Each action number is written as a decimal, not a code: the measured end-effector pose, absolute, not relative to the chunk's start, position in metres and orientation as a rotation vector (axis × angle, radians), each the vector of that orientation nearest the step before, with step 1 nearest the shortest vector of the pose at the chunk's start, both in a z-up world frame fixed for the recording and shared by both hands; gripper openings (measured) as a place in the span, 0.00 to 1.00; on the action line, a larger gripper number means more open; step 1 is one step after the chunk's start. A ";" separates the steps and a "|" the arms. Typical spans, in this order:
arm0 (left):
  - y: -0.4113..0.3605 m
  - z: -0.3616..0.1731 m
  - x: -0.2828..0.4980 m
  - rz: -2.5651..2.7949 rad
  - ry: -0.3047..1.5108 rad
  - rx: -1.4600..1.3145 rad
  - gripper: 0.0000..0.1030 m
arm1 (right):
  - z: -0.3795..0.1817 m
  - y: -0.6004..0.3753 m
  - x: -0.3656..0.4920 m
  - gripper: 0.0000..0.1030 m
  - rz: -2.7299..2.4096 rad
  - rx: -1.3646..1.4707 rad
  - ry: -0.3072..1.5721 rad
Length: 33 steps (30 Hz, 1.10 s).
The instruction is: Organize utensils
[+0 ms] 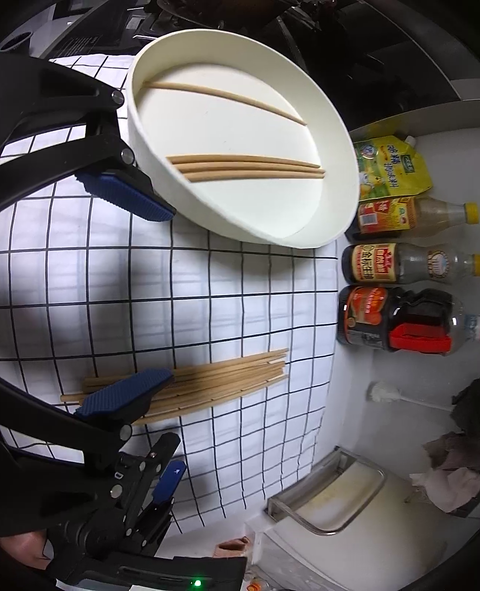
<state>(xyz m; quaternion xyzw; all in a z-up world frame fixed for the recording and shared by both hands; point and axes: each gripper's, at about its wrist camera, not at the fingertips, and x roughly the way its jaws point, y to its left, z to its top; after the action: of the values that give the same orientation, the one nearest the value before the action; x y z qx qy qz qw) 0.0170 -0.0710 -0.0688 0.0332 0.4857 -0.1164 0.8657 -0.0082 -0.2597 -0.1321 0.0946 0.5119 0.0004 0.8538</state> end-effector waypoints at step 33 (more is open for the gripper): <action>-0.110 -0.115 0.026 -0.253 1.069 0.098 0.78 | -0.153 -0.296 -0.002 0.40 -0.043 0.115 1.059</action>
<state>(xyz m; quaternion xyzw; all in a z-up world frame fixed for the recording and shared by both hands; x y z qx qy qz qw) 0.0261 -0.1099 -0.1151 0.0466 0.5077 -0.1201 0.8519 -0.0023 -0.2957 -0.1530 0.0546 0.5050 -0.0206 0.8612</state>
